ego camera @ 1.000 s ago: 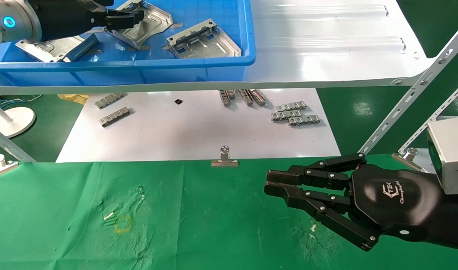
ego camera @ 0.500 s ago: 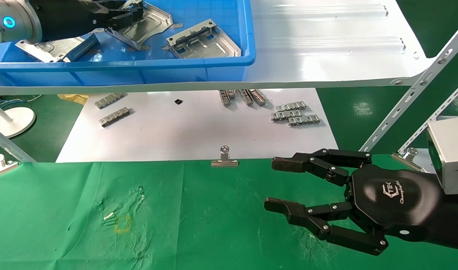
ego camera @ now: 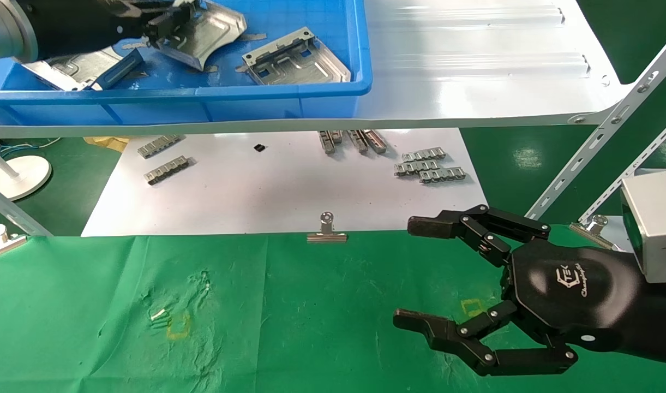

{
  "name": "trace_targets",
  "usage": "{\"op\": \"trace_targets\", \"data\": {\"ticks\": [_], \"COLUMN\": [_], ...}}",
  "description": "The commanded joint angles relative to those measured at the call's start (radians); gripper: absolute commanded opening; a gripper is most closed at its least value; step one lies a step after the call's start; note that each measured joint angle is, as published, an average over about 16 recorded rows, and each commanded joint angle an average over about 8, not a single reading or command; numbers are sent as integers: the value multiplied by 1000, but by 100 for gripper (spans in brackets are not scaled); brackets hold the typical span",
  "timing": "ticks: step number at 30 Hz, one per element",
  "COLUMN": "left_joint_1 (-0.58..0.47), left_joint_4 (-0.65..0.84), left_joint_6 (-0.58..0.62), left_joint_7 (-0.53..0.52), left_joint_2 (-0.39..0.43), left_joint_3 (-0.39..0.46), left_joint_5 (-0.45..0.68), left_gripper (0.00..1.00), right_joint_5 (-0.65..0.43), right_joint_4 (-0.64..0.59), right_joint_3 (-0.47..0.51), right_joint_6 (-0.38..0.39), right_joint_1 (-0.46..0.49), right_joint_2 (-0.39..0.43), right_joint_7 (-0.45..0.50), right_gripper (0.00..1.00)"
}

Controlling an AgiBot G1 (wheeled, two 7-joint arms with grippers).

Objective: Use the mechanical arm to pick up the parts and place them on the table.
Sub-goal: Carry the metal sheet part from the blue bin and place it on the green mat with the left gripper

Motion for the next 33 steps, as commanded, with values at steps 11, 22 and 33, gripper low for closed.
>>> {"op": "trace_targets", "data": {"ticks": [11, 22, 33], "left_joint_1": [-13, 73, 280], "left_joint_4": [-91, -348, -722], "left_joint_6": [376, 681, 668], "left_joint_7": [118, 263, 277], "left_joint_2": [-81, -181, -417], "left_joint_3": [-44, 26, 240], "left_joint_5": [-76, -148, -368], "left_gripper": [0, 0, 0], "right_joint_5": [0, 0, 0], "right_joint_4": [0, 0, 0], "right_joint_3": [0, 0, 0], "right_joint_6": [0, 0, 0], "right_joint_1": [0, 0, 0], "right_joint_2": [0, 0, 0], "right_joint_7": [0, 0, 0], "right_gripper": [100, 100, 100]}}
